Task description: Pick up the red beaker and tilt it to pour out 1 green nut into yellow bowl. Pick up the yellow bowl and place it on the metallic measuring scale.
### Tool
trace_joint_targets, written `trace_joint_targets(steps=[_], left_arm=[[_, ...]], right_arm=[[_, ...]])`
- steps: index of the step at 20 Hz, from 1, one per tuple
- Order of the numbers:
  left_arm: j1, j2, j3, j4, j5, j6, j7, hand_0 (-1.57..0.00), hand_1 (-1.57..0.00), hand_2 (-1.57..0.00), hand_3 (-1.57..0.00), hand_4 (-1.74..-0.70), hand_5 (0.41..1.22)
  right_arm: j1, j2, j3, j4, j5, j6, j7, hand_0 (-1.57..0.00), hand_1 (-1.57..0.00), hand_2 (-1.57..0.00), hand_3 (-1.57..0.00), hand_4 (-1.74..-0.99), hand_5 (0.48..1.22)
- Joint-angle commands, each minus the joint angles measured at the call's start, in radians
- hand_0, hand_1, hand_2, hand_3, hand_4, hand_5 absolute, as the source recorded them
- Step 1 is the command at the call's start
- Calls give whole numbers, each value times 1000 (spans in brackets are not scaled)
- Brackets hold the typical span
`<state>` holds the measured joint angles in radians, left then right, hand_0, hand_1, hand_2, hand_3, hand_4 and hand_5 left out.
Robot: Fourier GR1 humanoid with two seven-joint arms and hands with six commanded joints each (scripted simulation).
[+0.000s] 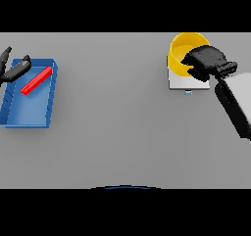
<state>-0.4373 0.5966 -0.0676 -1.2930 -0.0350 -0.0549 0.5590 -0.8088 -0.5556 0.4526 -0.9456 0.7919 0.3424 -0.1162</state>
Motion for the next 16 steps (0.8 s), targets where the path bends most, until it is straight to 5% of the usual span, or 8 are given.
trace_joint_targets(steps=[1,4,14,16], left_arm=[[2,4,1,1,0,-3,5,1,1,1,1,-865,779],[-28,-9,-9,24,-12,1,8,1,1,1,1,-863,797],[-17,-3,-15,7,-12,-8,10,1,1,1,1,-844,783],[-20,-3,-19,13,-18,-9,13,1,1,1,1,-838,779]], right_arm=[[-12,8,-3,48,6,-24,-14,-1570,-1571,-1500,-1181,-1741,1221],[-38,13,-7,139,12,-55,-54,-1571,-1571,-1428,-1290,-1741,1221],[-41,47,-10,256,9,-85,-66,-1571,-1571,-1374,-1448,-1741,1221],[-34,43,-13,242,-1,-79,-69,-1565,-1496,-1437,-1249,-1741,1221]])
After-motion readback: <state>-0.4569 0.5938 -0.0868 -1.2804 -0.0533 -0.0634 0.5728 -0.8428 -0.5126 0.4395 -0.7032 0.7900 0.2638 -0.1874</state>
